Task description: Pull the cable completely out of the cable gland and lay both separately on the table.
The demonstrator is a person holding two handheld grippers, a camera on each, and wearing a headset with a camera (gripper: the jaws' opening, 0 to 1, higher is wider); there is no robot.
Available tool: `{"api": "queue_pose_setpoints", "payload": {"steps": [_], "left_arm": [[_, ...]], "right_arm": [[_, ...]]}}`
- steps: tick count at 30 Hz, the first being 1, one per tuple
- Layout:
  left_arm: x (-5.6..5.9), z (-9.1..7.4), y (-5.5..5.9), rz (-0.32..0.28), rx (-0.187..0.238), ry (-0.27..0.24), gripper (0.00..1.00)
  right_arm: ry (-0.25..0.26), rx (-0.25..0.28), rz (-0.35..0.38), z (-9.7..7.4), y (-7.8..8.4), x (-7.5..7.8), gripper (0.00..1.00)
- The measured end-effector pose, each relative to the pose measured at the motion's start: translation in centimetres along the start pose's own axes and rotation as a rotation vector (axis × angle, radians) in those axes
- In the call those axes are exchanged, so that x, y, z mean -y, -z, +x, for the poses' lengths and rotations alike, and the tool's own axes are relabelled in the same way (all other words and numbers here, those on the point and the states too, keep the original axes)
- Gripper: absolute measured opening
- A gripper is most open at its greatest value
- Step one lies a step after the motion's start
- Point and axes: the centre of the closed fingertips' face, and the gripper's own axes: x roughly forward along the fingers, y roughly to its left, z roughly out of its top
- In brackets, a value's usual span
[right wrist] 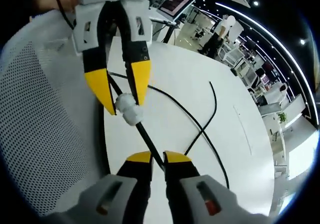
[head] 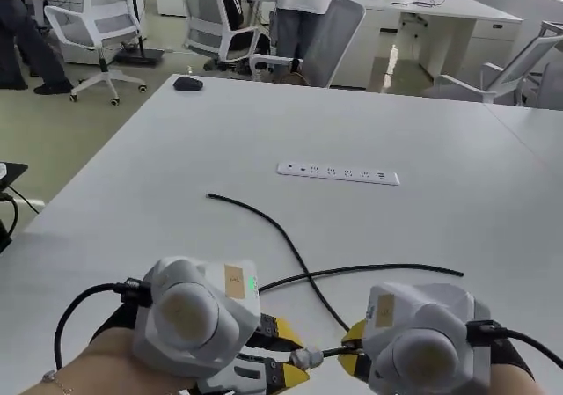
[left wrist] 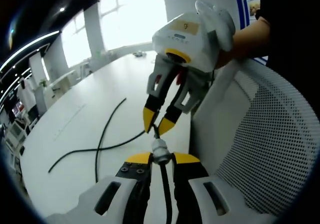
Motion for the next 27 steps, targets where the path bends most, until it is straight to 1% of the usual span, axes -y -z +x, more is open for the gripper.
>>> {"api": "queue_pose_setpoints", "payload": {"steps": [2, 5, 8, 9, 11, 12, 14, 15, 18, 19, 20, 21, 22, 23, 24, 25, 26, 27], "left_arm": [[-0.1, -0.1, 0.2, -0.006, -0.005, -0.003, 0.17], [-0.2, -0.1, 0.4, -0.006, -0.013, -0.006, 0.17], [-0.3, -0.1, 0.7, 0.000, -0.026, -0.007, 0.17], [-0.3, -0.1, 0.8, 0.001, -0.030, -0.007, 0.17], [-0.4, -0.2, 0.9, -0.002, -0.036, -0.012, 0.17], [-0.5, -0.2, 0.9, -0.007, -0.033, -0.015, 0.17], [-0.6, -0.3, 0.8, -0.019, -0.029, -0.022, 0.17], [-0.7, -0.3, 0.9, -0.023, -0.029, -0.024, 0.17], [-0.8, -0.3, 1.0, -0.022, -0.033, -0.027, 0.17], [-0.8, -0.3, 1.0, -0.021, -0.038, -0.027, 0.17], [-0.8, -0.3, 1.0, -0.016, -0.039, -0.028, 0.17], [-0.7, -0.3, 1.1, -0.014, -0.043, -0.028, 0.17], [-0.7, -0.3, 1.0, -0.013, -0.043, -0.031, 0.17], [-0.7, -0.3, 1.0, -0.016, -0.042, -0.028, 0.17], [-0.5, -0.2, 1.0, -0.041, -0.039, -0.014, 0.17], [-0.5, -0.1, 1.1, -0.044, -0.044, -0.013, 0.17], [-0.5, -0.1, 1.2, -0.035, -0.053, -0.015, 0.17], [-0.4, -0.1, 1.2, -0.032, -0.055, -0.015, 0.17]], "right_arm": [[0.006, -0.024, 0.026, 0.1, 0.6, 0.2, 0.06], [0.021, -0.059, 0.046, 0.0, 1.4, 0.5, 0.06], [0.030, -0.092, 0.105, -0.1, 2.4, 0.8, 0.07], [0.033, -0.103, 0.111, -0.1, 2.7, 0.9, 0.07], [0.048, -0.135, 0.131, -0.2, 3.6, 1.3, 0.06], [0.067, -0.164, 0.128, -0.3, 4.2, 1.6, 0.06], [0.088, -0.210, 0.137, -0.6, 5.2, 1.9, 0.06], [0.092, -0.221, 0.147, -0.6, 5.5, 2.0, 0.06], [0.087, -0.238, 0.166, -0.6, 6.1, 2.1, 0.07], [0.078, -0.281, 0.167, -0.7, 6.8, 1.8, 0.07], [0.062, -0.286, 0.148, -0.6, 6.8, 1.4, 0.11], [0.045, -0.254, 0.141, -0.4, 6.2, 0.9, 0.15], [0.027, -0.222, 0.152, -0.1, 5.6, 0.6, 0.18], [0.023, -0.204, 0.161, -0.1, 5.1, 0.4, 0.21], [0.018, -0.184, 0.145, 0.0, 4.4, 0.3, 0.22], [0.015, -0.171, 0.138, 0.1, 3.9, 0.3, 0.23], [0.006, -0.144, 0.137, 0.2, 3.1, 0.0, 0.24], [-0.008, -0.102, 0.127, 0.4, 2.1, -0.3, 0.25]]}}
